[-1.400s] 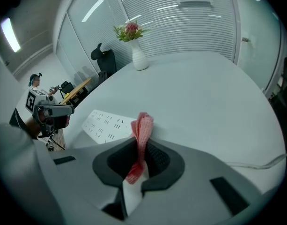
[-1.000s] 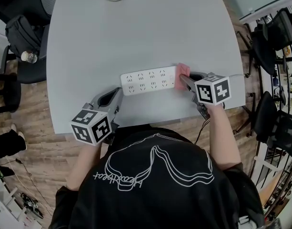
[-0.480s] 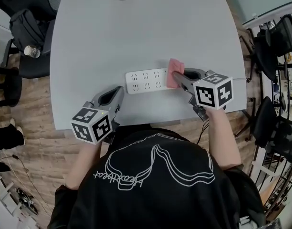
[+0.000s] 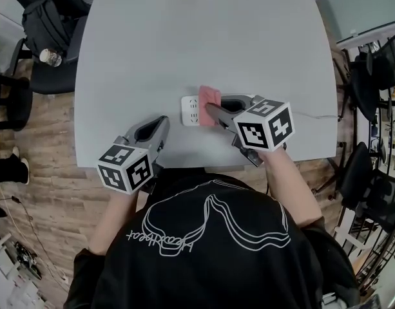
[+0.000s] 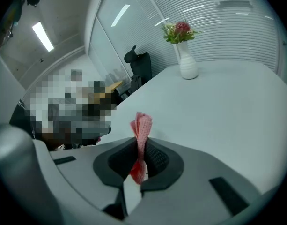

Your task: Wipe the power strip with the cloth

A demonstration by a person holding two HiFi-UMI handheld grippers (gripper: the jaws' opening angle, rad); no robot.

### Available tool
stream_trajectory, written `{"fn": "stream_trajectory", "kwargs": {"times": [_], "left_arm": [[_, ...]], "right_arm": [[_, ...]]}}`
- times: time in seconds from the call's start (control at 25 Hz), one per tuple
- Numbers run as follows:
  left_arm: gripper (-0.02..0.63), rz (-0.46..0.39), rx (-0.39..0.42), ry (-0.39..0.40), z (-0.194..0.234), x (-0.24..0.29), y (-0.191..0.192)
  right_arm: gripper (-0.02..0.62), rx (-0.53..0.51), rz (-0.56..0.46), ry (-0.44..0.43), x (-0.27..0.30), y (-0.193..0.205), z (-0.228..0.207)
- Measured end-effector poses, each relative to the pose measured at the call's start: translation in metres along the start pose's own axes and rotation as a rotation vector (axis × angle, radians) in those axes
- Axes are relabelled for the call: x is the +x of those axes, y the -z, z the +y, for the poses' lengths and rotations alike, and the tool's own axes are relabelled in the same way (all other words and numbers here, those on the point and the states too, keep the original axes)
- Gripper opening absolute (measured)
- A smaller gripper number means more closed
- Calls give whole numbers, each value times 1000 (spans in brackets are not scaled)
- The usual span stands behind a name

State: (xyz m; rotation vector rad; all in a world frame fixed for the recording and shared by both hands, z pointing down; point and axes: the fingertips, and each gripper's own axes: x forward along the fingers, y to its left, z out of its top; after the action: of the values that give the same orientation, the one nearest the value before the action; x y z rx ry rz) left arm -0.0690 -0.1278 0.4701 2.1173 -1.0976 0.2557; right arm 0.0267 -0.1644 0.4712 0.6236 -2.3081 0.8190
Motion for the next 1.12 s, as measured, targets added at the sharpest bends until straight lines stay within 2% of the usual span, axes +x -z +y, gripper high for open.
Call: {"fn": "stream_trajectory", "kwargs": {"times": [0.16,0.32,0.72,1.12], "left_arm": [[14,-9,-14,-15,3,-3,3],[14,-12,-29,-31,13,-10,5],[14,-13,-54,-43,23,-10,10],[14,-10,-58,-36,30,-10,9]], "right_arm": [[40,-6,7,-61,18,1,16],[40,-15,37,-74,38,4,25],[40,-60,104,-18,64,16,19],[41,-70,116,4,72,15,19]]}}
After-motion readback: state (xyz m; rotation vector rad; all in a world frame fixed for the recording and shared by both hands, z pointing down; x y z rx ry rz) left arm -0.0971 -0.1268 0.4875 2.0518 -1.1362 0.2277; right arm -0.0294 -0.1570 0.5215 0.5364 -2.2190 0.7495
